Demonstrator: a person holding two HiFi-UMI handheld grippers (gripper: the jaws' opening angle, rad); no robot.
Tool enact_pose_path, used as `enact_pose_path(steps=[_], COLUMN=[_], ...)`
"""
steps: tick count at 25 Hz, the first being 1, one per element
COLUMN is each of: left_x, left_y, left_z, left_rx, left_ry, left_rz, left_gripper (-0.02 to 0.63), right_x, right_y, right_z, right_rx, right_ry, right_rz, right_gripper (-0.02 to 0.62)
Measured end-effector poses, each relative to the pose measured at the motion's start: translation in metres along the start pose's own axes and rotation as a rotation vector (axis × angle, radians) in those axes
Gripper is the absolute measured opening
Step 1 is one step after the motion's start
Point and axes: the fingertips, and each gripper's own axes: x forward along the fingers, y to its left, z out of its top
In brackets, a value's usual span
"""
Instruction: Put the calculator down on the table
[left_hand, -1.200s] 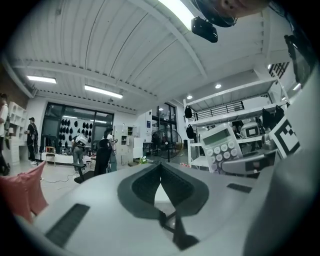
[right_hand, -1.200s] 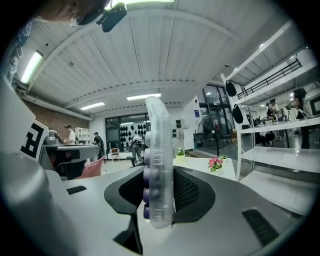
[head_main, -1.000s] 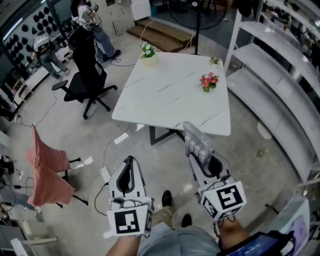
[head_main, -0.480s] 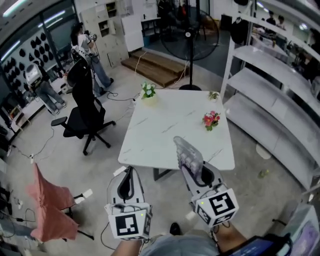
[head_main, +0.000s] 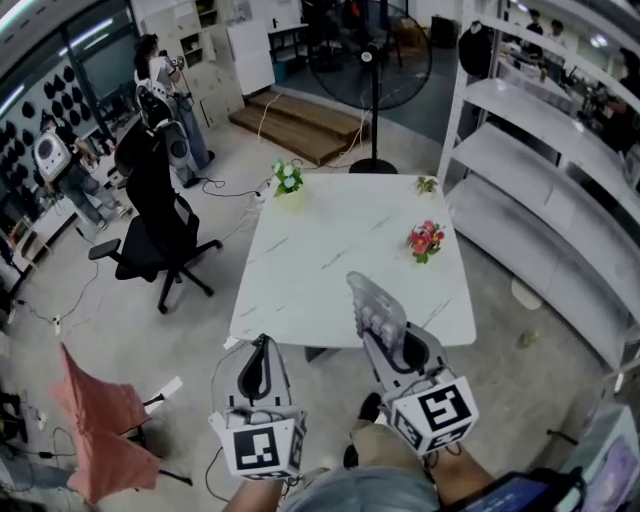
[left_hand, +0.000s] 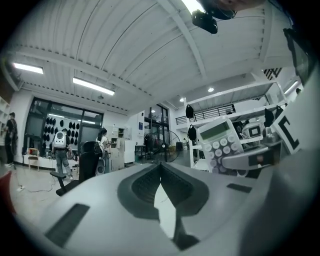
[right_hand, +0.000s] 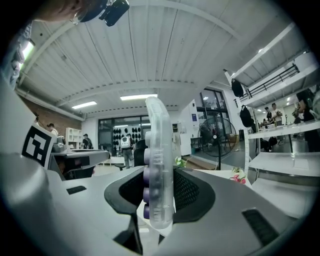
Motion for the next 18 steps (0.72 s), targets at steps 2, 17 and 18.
enact_pose_path(steps=[2, 17, 18], left_x=[0.012, 0.169, 0.18], left_y=[0.001, 0.02, 0.023], left_z=[-0.008, -0.022, -0.02], left_rx=[0.003, 0.05, 0.054], left_ry=[0.025, 0.09, 0.085], left_rz=[0.002, 0.001, 0.005], left_gripper=[0.008, 0.008, 0.008], right_x=[0.01, 0.137, 0.147], right_y=[-0.008, -0.095, -0.1], right_z=[-0.004, -0.024, -0.022], right_rx=[0.01, 0.085, 0.088], right_ry=[0.009, 0.074, 0.076], right_rz=[-0.003, 0.0, 0.004], right_gripper=[0.146, 0.146, 0.147])
